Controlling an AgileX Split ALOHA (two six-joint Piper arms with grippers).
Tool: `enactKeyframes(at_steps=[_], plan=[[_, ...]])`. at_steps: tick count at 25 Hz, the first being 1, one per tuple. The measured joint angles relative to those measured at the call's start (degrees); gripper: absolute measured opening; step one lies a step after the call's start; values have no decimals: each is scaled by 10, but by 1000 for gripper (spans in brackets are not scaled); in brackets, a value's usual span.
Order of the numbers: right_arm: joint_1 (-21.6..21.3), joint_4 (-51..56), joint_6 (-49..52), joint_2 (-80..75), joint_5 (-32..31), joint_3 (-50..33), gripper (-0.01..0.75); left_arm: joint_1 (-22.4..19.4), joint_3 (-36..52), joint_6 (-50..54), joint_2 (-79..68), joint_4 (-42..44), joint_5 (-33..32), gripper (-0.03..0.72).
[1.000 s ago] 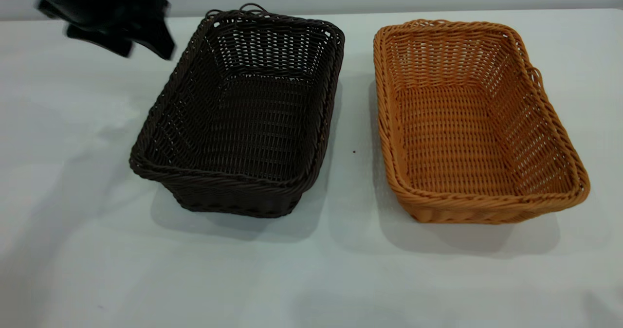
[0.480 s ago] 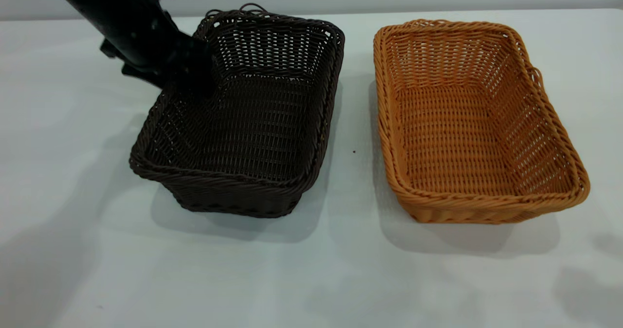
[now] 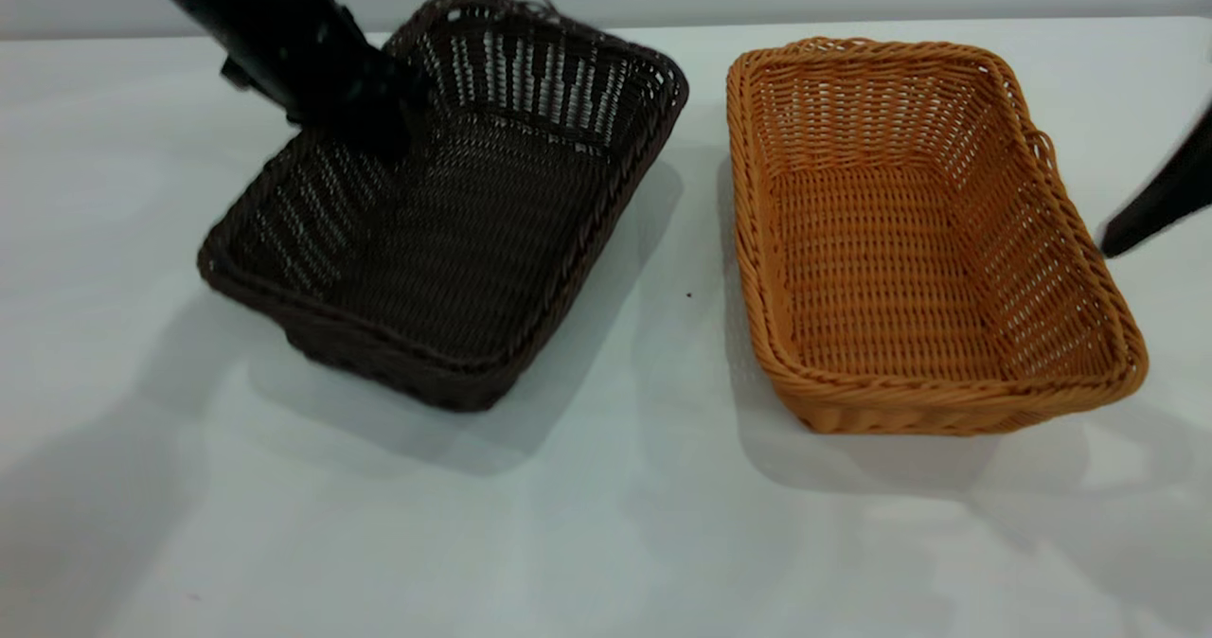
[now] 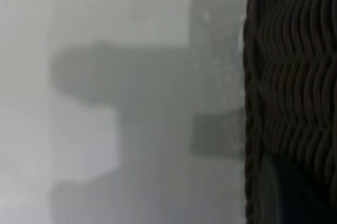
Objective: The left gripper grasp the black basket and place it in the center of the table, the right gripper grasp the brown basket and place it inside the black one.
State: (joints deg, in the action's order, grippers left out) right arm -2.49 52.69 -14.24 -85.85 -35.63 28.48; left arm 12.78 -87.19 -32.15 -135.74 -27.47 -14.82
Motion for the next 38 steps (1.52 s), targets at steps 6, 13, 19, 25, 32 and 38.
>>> enactKeyframes(at_steps=[6, 13, 19, 25, 32, 38], plan=[[59, 182, -81, -117, 8, 3, 586, 0, -50, -36, 29, 6, 5, 85], [76, 377, -116, -231, 26, 7, 586, 0, -71, -47, 49, 6, 4, 85], [76, 465, -164, -295, 88, 26, 513, 0, -71, -47, 50, 8, 2, 85], [58, 478, -200, -310, 134, 61, 127, 0, -71, -81, 51, 9, 2, 85], [-52, 451, -316, -305, 88, 125, 69, 0, -71, -217, 57, 9, -30, 85], [-168, 385, -351, -293, -16, 208, 69, 12, -71, -384, 58, -15, -130, 85]])
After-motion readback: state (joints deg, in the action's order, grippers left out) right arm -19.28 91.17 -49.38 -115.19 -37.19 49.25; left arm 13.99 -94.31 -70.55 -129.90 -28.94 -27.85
